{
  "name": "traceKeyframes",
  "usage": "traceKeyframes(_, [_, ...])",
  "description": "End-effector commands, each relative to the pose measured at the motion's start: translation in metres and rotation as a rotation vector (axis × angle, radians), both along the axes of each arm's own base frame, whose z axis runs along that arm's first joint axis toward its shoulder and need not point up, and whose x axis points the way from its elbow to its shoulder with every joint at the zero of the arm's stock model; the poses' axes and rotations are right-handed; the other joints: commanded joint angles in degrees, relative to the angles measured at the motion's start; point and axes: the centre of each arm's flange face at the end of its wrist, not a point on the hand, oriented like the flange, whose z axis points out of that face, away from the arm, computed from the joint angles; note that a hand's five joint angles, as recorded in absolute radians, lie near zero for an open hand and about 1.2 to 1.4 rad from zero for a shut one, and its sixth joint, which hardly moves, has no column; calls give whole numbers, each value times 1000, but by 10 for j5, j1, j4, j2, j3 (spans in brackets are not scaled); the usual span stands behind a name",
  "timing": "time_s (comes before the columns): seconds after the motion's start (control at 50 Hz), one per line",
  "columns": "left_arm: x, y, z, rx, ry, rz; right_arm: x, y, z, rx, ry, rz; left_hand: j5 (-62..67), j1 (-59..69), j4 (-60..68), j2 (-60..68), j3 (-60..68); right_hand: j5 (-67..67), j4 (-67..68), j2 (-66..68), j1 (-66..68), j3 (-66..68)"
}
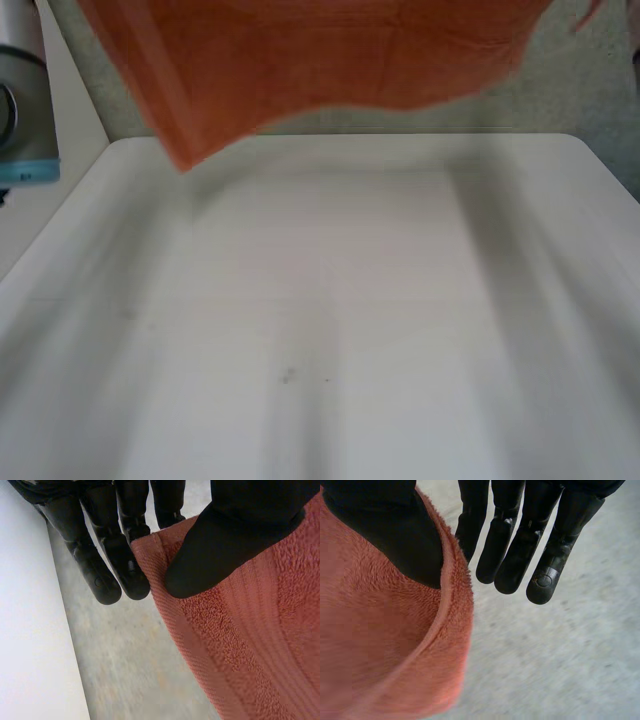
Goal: Fold the laundry
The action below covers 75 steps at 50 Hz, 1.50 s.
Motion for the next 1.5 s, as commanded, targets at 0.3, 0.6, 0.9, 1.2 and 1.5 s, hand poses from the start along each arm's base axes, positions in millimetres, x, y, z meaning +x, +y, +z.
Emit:
traceKeyframes(0.3, [20,23,-197,595,-69,0,9,20,-255,826,215,229,105,118,102,102,103,135,118,122,236,120])
traceKeyframes(0.6, [35,17,-195,596,-45,43,-29,10,-281,1025,-138,126,105,118,102,102,103,-269,-287,-282,-168,-285])
traceKeyframes(0.9, [38,17,-195,604,-46,51,-62,1,-285,1038,-240,-37,105,118,102,102,103,-133,-151,-146,-33,-149])
traceKeyframes(1.2, [56,74,-206,908,-104,90,-81,29,-204,810,71,-46,105,118,102,102,103,135,118,122,236,120])
traceKeyframes(1.5, [75,136,-208,1255,-354,129,-106,76,-177,1064,649,-58,105,118,102,102,103,135,118,122,236,120])
